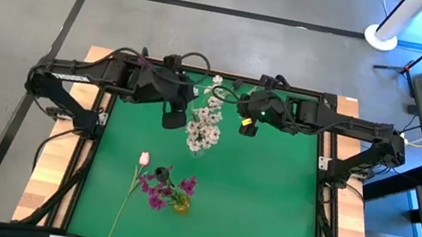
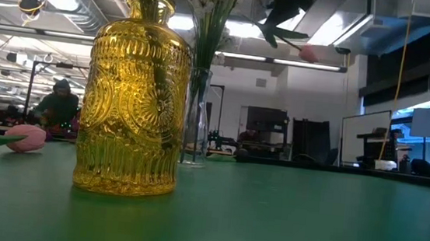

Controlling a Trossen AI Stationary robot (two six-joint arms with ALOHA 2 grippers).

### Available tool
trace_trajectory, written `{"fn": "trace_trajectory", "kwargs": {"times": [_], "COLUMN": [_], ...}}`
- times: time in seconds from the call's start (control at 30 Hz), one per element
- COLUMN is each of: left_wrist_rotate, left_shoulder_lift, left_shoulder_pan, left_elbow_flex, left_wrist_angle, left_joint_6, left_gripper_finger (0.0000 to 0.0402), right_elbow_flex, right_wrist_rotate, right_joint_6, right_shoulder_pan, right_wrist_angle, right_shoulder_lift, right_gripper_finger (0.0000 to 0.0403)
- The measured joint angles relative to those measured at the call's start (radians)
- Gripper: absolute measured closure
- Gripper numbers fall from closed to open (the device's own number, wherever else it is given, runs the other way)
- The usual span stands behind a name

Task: Sort flowers into vase by color
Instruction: Put the top pink flower into the transparent vase

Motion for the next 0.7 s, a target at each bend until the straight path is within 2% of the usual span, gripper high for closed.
{"fn": "trace_trajectory", "kwargs": {"times": [0.1, 0.43, 0.7], "left_wrist_rotate": [-0.003, -0.054, -0.054], "left_shoulder_lift": [0.018, 0.022, 0.022], "left_shoulder_pan": [0.001, 0.024, 0.032], "left_elbow_flex": [0.0, 0.0, 0.0], "left_wrist_angle": [-0.047, -0.041, -0.041], "left_joint_6": [-0.021, -0.032, -0.045], "left_gripper_finger": [0.024, 0.0247, 0.029], "right_elbow_flex": [0.0, 0.0, 0.0], "right_wrist_rotate": [-0.005, -0.023, -0.023], "right_joint_6": [0.0, 0.001, 0.001], "right_shoulder_pan": [0.0, 0.0, 0.0], "right_wrist_angle": [0.002, 0.013, 0.013], "right_shoulder_lift": [0.0, 0.0, 0.0], "right_gripper_finger": [0.0403, 0.0403, 0.0403]}}
